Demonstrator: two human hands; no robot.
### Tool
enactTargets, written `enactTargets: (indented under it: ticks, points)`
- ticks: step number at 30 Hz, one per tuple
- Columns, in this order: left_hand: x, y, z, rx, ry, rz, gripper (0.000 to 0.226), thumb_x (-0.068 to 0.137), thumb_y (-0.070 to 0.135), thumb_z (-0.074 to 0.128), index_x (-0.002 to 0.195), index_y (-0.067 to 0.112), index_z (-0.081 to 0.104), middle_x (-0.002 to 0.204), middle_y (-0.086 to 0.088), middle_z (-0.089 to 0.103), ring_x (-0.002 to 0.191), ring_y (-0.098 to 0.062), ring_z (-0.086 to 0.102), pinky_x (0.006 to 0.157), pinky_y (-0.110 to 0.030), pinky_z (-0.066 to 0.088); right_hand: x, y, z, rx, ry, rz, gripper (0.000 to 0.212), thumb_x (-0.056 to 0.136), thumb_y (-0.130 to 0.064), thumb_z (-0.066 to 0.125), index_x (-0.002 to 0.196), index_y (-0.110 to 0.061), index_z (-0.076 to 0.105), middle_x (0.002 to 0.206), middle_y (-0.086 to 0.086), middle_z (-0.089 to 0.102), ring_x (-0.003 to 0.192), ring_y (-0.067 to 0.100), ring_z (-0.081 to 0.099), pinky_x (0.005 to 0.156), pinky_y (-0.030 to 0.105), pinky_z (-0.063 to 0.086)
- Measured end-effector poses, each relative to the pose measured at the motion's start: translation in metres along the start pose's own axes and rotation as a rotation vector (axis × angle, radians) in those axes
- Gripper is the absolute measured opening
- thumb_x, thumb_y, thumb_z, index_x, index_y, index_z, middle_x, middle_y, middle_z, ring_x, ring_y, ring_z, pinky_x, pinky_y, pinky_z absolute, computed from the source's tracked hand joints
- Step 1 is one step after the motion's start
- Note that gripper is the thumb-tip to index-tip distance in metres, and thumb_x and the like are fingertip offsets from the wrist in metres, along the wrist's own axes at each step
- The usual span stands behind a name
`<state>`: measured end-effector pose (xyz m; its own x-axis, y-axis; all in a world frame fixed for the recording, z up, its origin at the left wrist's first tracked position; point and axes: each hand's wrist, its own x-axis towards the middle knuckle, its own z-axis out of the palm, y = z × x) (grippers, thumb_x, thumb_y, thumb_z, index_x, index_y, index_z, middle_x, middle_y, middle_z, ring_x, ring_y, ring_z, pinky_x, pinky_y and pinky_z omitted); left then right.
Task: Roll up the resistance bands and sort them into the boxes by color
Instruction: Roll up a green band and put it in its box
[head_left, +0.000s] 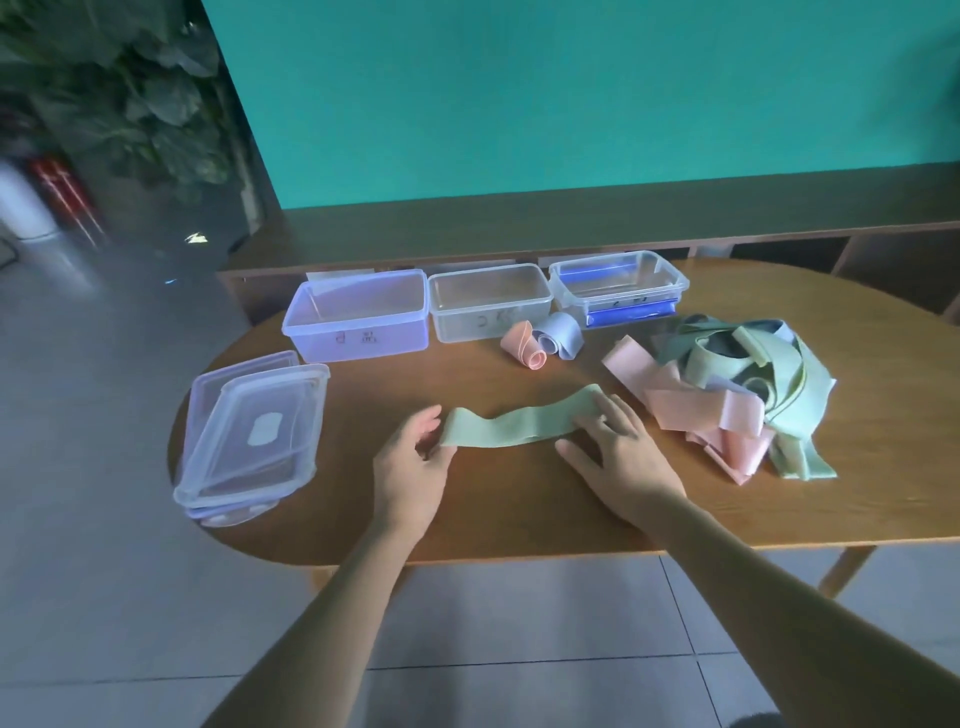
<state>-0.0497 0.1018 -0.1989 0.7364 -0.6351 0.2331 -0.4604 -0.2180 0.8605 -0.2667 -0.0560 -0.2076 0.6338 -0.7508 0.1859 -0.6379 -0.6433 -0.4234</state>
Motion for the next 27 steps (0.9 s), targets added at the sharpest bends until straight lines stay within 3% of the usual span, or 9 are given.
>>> enactTargets:
  ticks: [5, 10, 16, 19, 24, 27]
  points:
    - [-0.004, 0.001, 0.000, 0.035, 0.003, 0.050, 0.025, 0.080, 0.018, 0.084, 0.100, 0.030, 0.076, 0.114, 0.015, 0.069, 0.110, -0.006, 0.061, 0.096, -0.026, 0.049, 0.003, 0.002, -0.002, -0.017, 0.007, 0.034, 0.094, 0.083, -0.087, 0.012, 0.142, -0.025, 0.052, 0.162, -0.005, 0.031, 0.152, 0.021, 0.020, 0.123, 0.044, 0.022]
    - [-0.003, 0.003, -0.001, 0.091, -0.069, 0.044, 0.021, 0.076, 0.021, 0.087, 0.091, 0.034, 0.078, 0.127, 0.012, 0.063, 0.117, -0.004, 0.054, 0.104, -0.032, 0.045, 0.012, 0.007, -0.004, -0.022, -0.034, 0.040, 0.090, 0.084, -0.081, 0.015, 0.146, -0.026, 0.048, 0.164, -0.004, 0.028, 0.150, 0.024, 0.024, 0.123, 0.044, 0.023]
    - [-0.002, 0.004, -0.005, -0.067, -0.059, -0.002, 0.020, 0.079, 0.016, 0.085, 0.096, 0.023, 0.081, 0.117, 0.017, 0.068, 0.099, 0.007, 0.063, 0.093, -0.024, 0.053, 0.032, 0.020, -0.004, 0.086, 0.007, -0.012, 0.068, 0.094, -0.067, 0.036, 0.137, -0.019, 0.057, 0.159, -0.006, 0.037, 0.141, 0.020, 0.042, 0.111, 0.036, 0.041]
    - [-0.003, 0.005, -0.005, -0.138, -0.019, -0.013, 0.016, 0.079, 0.013, 0.085, 0.093, 0.020, 0.082, 0.112, 0.014, 0.072, 0.095, 0.002, 0.068, 0.091, -0.024, 0.055, 0.032, 0.018, -0.007, 0.137, 0.055, -0.010, 0.057, 0.099, -0.055, 0.047, 0.139, -0.016, 0.057, 0.158, -0.007, 0.039, 0.139, 0.018, 0.045, 0.108, 0.030, 0.039]
    - [-0.007, 0.008, -0.008, -0.254, 0.094, -0.052, 0.010, 0.085, 0.013, 0.080, 0.095, 0.016, 0.080, 0.103, 0.011, 0.075, 0.092, 0.000, 0.070, 0.089, -0.027, 0.058, 0.023, 0.014, -0.011, 0.155, 0.090, -0.059, 0.058, 0.097, -0.050, 0.056, 0.144, -0.015, 0.054, 0.156, -0.004, 0.043, 0.139, 0.018, 0.044, 0.116, 0.032, 0.037]
    - [-0.007, 0.007, -0.013, -0.301, 0.200, -0.099, 0.007, 0.093, 0.021, 0.072, 0.100, 0.021, 0.074, 0.094, 0.014, 0.074, 0.088, 0.003, 0.068, 0.091, -0.031, 0.057, 0.019, 0.014, -0.010, 0.147, 0.109, -0.087, 0.053, 0.088, -0.042, 0.074, 0.133, -0.015, 0.064, 0.142, -0.002, 0.056, 0.128, 0.019, 0.051, 0.111, 0.030, 0.040]
